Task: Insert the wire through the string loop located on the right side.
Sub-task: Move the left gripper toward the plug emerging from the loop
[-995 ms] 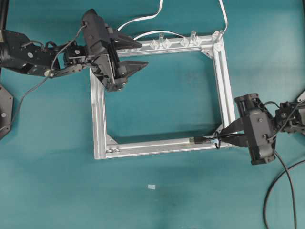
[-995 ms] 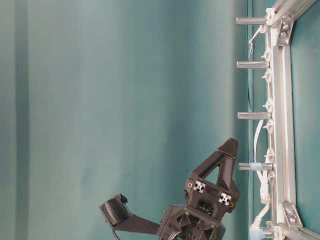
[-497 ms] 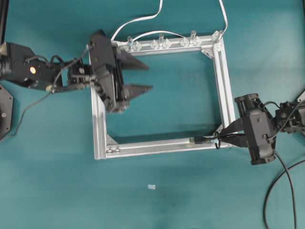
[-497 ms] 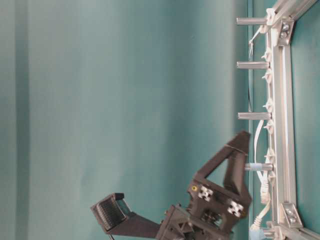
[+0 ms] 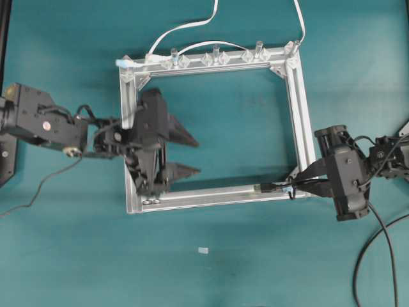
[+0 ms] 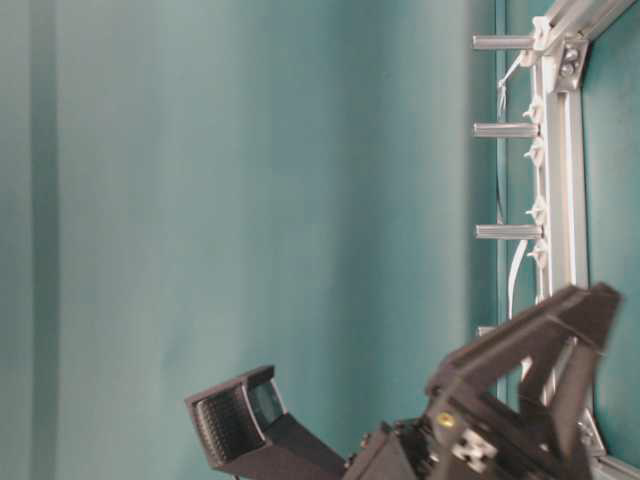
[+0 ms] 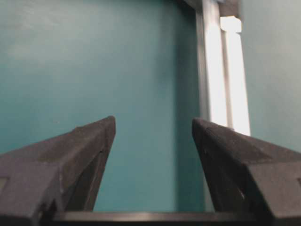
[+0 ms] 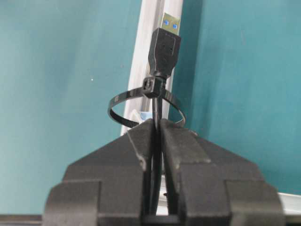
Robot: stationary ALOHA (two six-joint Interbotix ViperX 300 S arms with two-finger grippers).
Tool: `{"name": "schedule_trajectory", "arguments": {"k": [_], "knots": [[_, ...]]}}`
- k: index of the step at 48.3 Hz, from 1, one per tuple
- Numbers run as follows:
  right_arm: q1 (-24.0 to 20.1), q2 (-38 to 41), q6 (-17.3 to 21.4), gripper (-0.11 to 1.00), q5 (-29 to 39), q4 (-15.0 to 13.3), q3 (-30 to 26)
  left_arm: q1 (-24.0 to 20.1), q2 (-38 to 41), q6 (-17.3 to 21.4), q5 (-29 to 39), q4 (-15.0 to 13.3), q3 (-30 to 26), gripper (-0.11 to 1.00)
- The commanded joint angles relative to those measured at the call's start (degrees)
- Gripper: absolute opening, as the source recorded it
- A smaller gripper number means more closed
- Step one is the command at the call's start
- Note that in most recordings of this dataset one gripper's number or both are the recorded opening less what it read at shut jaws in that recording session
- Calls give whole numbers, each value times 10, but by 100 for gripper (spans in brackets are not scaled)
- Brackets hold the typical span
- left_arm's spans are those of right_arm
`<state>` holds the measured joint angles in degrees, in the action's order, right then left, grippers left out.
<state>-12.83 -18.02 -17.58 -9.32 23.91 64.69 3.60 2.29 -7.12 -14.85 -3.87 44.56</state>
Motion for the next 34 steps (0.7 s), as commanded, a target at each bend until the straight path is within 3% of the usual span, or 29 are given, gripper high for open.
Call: {"name": "schedule_trajectory", "arguments": {"k": [1, 10, 34], "knots": [[1, -3, 1, 6, -5, -1, -7, 20, -3, -4, 14, 1, -22, 72], [1, -3, 1, 6, -5, -2, -8, 46, 18, -10, 30, 1, -57, 72], [1, -3, 2, 6, -5, -2, -7, 52, 82, -20, 31, 2, -115, 72]]}}
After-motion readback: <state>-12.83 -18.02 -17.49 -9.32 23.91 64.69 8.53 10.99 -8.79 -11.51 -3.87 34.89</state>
